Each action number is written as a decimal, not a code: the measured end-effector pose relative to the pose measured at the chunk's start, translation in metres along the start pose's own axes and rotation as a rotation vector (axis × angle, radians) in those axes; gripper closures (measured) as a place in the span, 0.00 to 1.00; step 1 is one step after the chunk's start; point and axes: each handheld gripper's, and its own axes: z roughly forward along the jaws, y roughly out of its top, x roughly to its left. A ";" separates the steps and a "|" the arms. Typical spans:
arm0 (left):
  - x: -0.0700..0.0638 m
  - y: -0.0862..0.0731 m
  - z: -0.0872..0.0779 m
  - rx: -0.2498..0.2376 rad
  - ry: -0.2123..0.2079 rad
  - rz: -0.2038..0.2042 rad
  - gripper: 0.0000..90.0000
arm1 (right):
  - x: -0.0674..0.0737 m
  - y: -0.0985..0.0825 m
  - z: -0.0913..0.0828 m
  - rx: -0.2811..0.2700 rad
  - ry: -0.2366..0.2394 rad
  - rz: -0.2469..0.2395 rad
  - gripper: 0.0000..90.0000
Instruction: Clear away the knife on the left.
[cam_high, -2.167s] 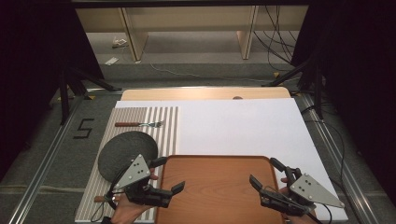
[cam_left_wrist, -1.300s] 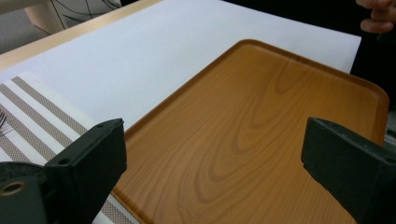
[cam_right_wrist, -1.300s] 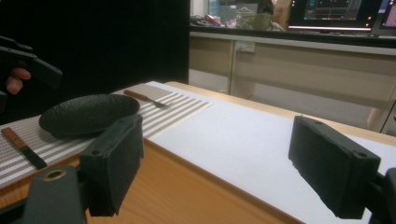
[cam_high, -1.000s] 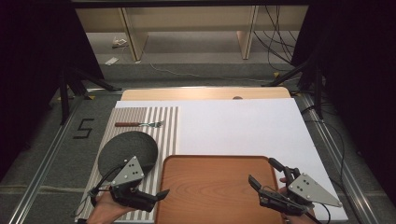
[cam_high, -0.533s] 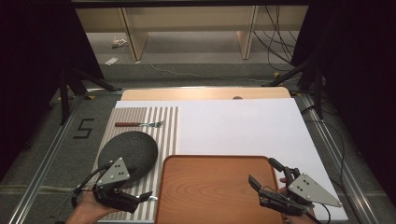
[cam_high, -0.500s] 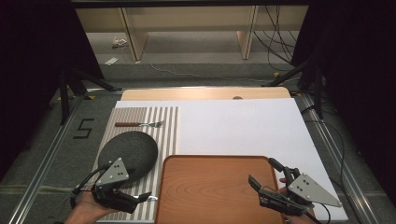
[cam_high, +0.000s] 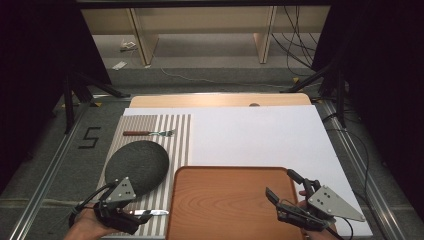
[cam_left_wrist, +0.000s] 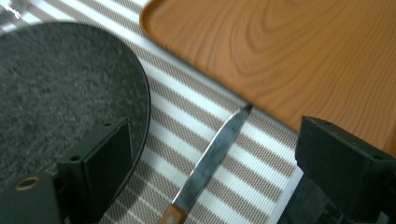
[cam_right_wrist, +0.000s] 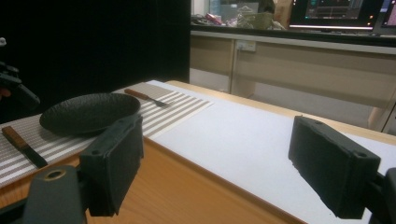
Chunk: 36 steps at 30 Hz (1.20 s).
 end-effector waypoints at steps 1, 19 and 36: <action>0.001 -0.001 0.000 0.009 -0.002 0.005 0.13 | 0.000 0.000 0.000 0.002 0.000 0.000 0.21; 0.017 -0.020 0.007 0.209 -0.022 0.011 0.17 | -0.001 0.000 0.000 -0.002 -0.003 -0.001 0.21; 0.037 -0.029 0.021 0.346 -0.019 -0.038 0.27 | -0.001 0.000 0.000 -0.003 0.001 0.002 0.21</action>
